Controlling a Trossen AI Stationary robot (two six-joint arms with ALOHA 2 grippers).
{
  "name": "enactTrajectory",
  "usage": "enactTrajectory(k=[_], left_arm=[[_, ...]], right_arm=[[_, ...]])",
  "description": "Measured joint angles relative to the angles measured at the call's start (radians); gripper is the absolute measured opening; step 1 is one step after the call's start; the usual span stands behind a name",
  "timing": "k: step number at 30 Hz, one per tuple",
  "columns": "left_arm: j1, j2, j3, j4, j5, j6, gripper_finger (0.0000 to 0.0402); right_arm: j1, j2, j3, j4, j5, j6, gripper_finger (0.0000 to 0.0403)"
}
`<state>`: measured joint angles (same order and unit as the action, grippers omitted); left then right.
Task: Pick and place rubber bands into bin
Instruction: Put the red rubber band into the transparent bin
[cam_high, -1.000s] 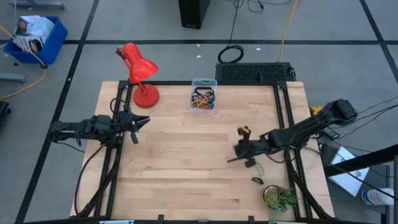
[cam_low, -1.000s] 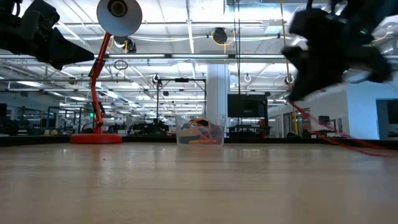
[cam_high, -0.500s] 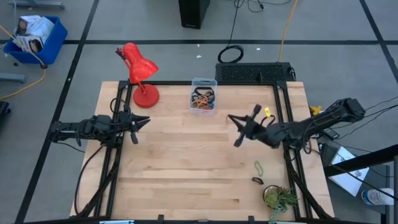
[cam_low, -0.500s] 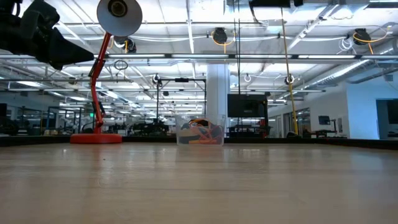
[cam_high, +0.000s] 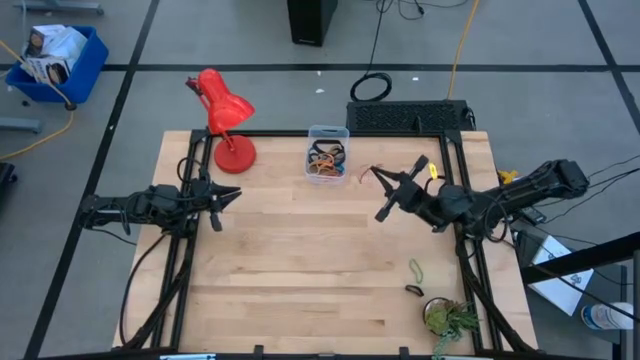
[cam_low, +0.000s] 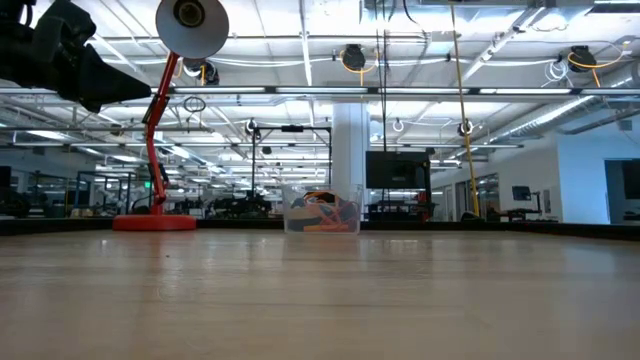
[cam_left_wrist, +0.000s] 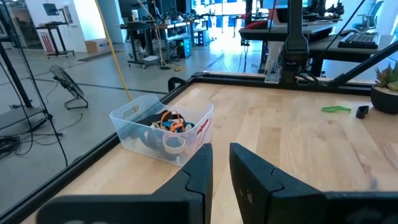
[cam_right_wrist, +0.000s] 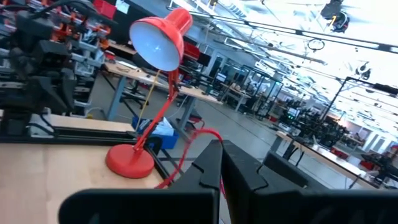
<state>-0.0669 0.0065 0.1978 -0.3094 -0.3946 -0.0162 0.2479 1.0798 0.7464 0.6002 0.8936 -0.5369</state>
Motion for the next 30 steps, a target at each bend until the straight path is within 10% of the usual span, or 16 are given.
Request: enactTrajectory(k=[14,30], left_arm=[[0.000,0.000,0.000,0.000,0.000,0.001,0.0063],[0.000,0.000,0.000,0.000,0.000,-0.012,0.0063]], right_arm=[[-0.099,0.000,0.002,0.158,-0.019,-0.108,0.0000],[-0.470,0.158,0.236,0.160,-0.662,0.116,0.0000]])
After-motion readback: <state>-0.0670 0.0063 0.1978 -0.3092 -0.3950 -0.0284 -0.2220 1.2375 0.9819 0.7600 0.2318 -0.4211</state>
